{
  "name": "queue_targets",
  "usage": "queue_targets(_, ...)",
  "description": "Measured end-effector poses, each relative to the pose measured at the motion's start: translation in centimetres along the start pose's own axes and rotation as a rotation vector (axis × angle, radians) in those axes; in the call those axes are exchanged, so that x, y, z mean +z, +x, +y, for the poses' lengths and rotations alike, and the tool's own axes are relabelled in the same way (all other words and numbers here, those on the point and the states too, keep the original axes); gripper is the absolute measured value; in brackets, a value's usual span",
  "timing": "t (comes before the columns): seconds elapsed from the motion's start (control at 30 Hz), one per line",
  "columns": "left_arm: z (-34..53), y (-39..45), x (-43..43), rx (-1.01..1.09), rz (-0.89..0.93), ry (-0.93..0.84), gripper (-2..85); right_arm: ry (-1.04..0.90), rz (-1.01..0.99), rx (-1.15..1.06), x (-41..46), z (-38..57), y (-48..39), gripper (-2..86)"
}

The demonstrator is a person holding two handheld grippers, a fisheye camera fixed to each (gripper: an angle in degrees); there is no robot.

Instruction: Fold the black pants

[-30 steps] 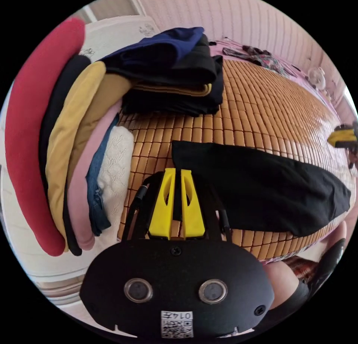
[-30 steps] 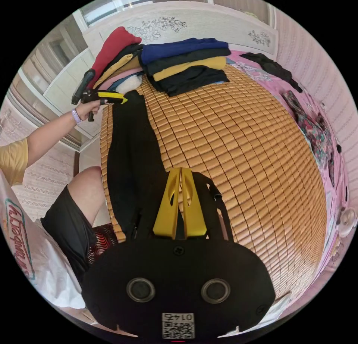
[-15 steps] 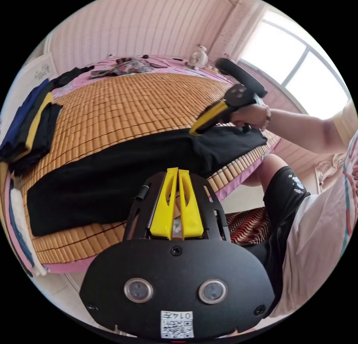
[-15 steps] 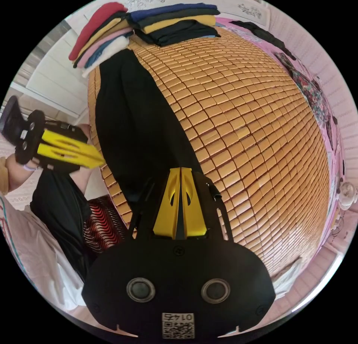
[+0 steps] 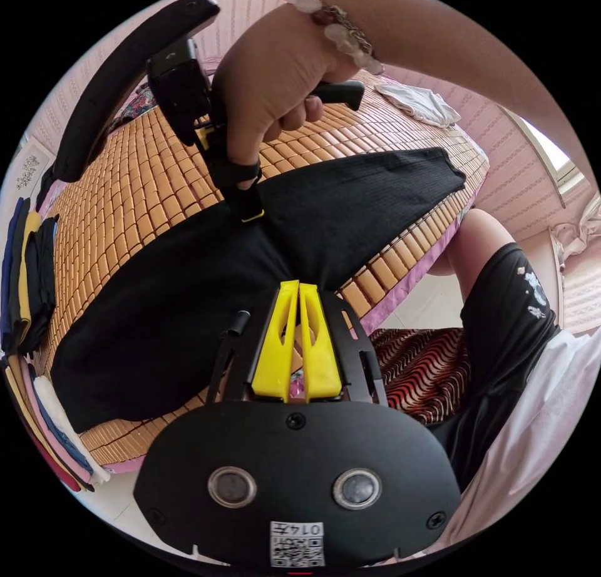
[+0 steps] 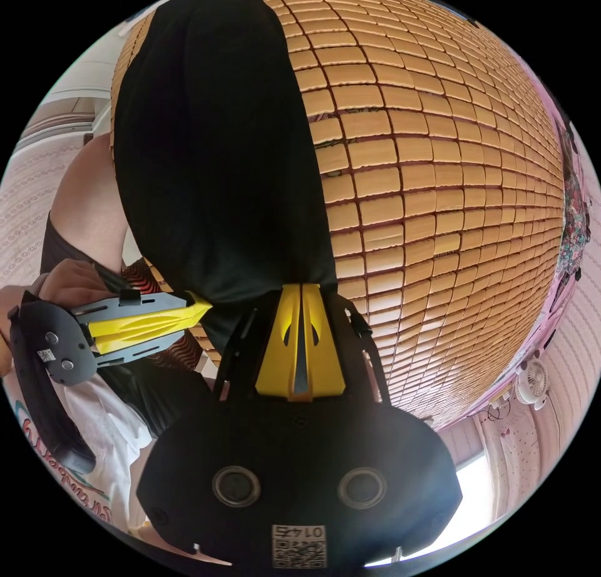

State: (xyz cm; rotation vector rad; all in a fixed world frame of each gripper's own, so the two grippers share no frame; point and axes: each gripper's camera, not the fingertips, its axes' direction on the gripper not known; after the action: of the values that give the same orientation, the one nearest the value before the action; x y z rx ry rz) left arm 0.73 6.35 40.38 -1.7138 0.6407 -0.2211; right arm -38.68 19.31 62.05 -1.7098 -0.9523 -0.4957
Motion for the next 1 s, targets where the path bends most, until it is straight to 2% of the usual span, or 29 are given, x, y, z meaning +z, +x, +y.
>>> queue_targets(0.37, -2.1, 2.4, 2.5, 0.074, -0.034, -0.075, -0.7, 0.104, -0.067, 0.125, -4.3, 5.8, 1.5, -0.6)
queue_targets(0.6, -3.6, 3.5, 3.6, 0.066, -0.075, -0.124, -0.7, 0.221, -0.009, 0.238, -6.9, 12.1, 0.8, -0.4)
queue_targets(0.7, -3.4, 3.8, 3.3, 0.035, -0.103, -0.113, -0.7, 0.455, -0.042, 0.343, -8.1, 19.2, 1.0, -0.3)
queue_targets(0.77, -2.7, 4.1, 2.9, 0.029, -0.11, -0.11, -0.7, 0.646, -0.106, 0.527, -8.8, 28.4, 1.8, 0.6)
queue_targets(0.83, -1.2, 3.9, 1.8, -0.007, -0.092, -0.064, -0.7, 0.745, -0.122, 0.661, -8.1, 36.6, 1.9, 2.0)
queue_targets(0.9, 0.1, 3.2, 0.9, -0.067, -0.058, -0.044, -0.7, 0.757, -0.098, 0.837, -6.1, 44.9, 1.9, 3.4)
queue_targets(0.97, 1.6, 2.0, 0.0, -0.13, -0.009, -0.023, -0.7, 0.686, -0.091, 1.146, -1.6, 56.1, 2.0, 5.3)
queue_targets(1.0, 2.6, 1.2, -0.6, -0.172, 0.013, -0.007, -0.7, 0.67, -0.11, 1.225, -0.4, 58.7, 2.1, 5.7)
